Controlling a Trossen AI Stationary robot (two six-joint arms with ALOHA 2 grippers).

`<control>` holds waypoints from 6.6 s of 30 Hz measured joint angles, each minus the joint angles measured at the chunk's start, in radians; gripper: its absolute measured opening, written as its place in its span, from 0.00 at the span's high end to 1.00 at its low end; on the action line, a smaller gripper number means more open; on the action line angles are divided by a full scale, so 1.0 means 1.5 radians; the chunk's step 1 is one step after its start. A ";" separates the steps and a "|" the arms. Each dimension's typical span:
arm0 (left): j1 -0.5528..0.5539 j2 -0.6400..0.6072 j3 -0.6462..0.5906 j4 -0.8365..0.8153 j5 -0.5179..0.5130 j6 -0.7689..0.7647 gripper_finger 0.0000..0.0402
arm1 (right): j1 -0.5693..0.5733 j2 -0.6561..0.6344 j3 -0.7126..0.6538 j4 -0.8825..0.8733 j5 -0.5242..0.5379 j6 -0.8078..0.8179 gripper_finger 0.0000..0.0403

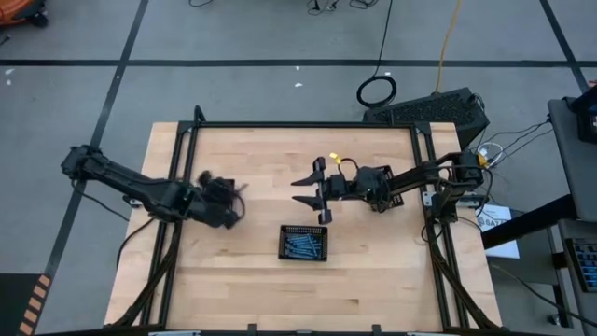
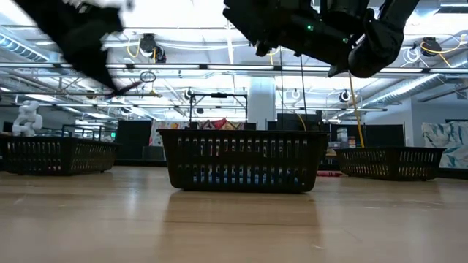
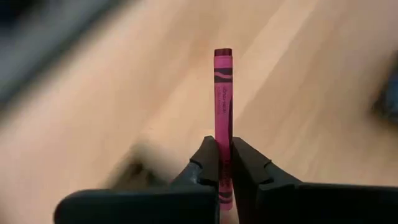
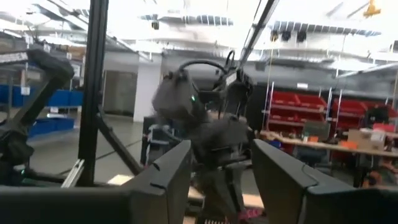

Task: Sort crayons
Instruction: Put the red crayon into the left black basket

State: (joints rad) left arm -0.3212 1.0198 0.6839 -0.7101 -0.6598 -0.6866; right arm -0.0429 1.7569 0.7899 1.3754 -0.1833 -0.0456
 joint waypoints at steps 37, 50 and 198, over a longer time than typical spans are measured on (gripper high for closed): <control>0.087 -0.030 -0.014 -0.018 0.095 -0.141 0.52 | -0.022 -0.267 0.000 -0.978 0.150 0.051 0.64; 0.086 0.123 -0.038 0.524 -0.014 0.324 0.52 | -0.094 -0.127 -0.001 -1.038 0.207 -0.061 0.64; 0.075 0.265 -0.062 1.112 0.349 0.622 0.77 | 0.122 -0.086 -0.006 -0.273 0.188 -0.082 0.99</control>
State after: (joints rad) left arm -0.2094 1.4175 0.5911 0.9581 -0.1358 0.2465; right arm 0.1398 1.6276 0.7803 0.9666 0.0994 -0.1693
